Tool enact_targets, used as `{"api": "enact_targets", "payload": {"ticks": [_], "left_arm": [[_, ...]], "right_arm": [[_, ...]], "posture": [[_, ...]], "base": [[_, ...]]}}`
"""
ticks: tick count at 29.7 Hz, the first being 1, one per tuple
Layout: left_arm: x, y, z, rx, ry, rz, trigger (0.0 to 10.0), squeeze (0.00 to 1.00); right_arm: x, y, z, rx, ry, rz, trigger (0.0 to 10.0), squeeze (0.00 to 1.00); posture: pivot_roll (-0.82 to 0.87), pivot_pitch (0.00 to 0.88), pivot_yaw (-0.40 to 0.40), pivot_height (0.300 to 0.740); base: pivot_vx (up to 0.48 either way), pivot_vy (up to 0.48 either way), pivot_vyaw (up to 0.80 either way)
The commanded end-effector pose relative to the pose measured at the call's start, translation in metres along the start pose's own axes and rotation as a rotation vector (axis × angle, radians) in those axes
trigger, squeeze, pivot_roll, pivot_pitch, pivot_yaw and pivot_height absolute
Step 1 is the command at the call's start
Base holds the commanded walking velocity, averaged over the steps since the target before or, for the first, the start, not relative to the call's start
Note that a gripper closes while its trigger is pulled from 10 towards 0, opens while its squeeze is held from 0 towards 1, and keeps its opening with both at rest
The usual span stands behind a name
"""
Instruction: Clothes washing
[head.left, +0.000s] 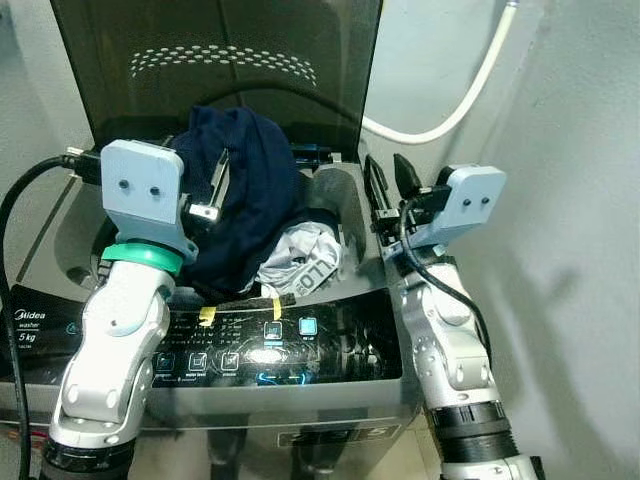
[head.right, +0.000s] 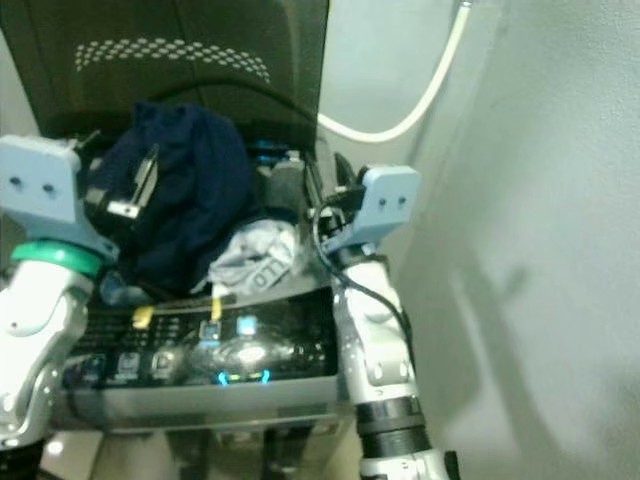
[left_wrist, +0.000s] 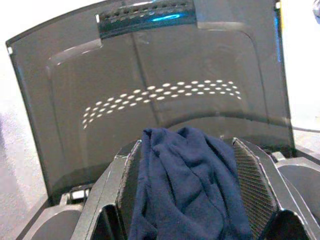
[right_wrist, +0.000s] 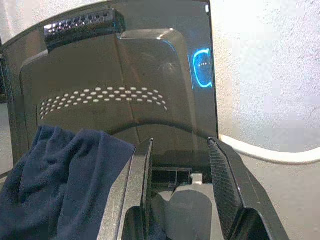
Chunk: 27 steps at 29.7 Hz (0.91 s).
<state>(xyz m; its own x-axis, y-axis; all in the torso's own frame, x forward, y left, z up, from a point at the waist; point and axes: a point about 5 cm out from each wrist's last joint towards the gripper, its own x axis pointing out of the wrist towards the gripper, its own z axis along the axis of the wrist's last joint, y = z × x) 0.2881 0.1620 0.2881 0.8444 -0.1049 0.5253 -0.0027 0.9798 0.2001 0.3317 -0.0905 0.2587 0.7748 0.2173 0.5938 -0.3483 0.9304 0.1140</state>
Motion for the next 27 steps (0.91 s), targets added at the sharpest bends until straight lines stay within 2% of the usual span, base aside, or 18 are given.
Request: {"api": "enact_targets", "payload": {"ticks": [1, 7, 27], "left_arm": [[0.0008, 0.0016, -0.0002, -0.002, -0.006, 0.017, 10.0, 0.00], [0.0007, 0.0030, -0.0009, 0.001, -0.004, 0.026, 10.0, 0.00], [0.0034, -0.0018, -0.0021, 0.008, -0.014, 0.014, 10.0, 0.00]], "right_arm": [[0.0016, 0.0013, 0.0007, 0.001, -0.009, 0.007, 10.0, 0.00], [0.0016, 0.0035, -0.0007, 0.003, -0.007, 0.009, 10.0, 0.00], [0.0022, 0.0026, -0.0030, -0.036, 0.003, 0.016, 10.0, 0.00]], "posture": [[0.13, 0.000, -0.027, 0.740], [0.13, 0.000, -0.027, 0.740], [0.12, 0.000, -0.019, 0.740]], "base": [[0.000, 0.000, 0.00], [-0.096, 0.000, 0.00], [-0.379, 0.000, 0.00]]}}
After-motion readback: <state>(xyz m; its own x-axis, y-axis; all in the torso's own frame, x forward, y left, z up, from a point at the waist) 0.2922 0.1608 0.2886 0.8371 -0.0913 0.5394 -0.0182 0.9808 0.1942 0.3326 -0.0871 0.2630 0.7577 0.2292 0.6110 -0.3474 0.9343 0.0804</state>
